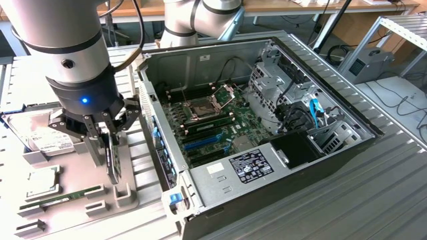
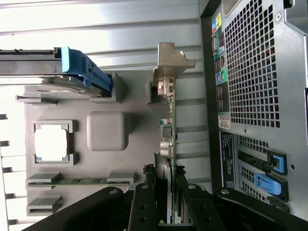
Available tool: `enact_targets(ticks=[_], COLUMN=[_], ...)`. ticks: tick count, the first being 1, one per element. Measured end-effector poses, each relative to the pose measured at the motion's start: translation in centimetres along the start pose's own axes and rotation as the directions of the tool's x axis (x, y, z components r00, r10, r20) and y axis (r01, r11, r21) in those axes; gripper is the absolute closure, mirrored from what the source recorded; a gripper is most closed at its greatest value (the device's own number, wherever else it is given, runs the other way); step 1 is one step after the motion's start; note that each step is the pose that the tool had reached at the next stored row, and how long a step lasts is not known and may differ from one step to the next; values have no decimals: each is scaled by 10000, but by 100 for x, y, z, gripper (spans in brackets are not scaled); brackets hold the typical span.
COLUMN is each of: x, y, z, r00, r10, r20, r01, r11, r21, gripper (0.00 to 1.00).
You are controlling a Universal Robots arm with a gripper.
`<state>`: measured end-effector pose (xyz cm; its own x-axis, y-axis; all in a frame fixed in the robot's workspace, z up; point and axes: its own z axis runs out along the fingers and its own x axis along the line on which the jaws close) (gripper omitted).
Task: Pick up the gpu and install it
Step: 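Pick up the gpu and move the gpu toward the slot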
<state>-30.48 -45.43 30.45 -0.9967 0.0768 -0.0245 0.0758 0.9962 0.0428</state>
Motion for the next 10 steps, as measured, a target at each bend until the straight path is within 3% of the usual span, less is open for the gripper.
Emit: enact_targets(ticks=[10], x=[-1], y=[1], z=[-30], r00=[10000], r10=[0], r20=[0], r01=[0], r11=[10000], r21=[-1], gripper=[74])
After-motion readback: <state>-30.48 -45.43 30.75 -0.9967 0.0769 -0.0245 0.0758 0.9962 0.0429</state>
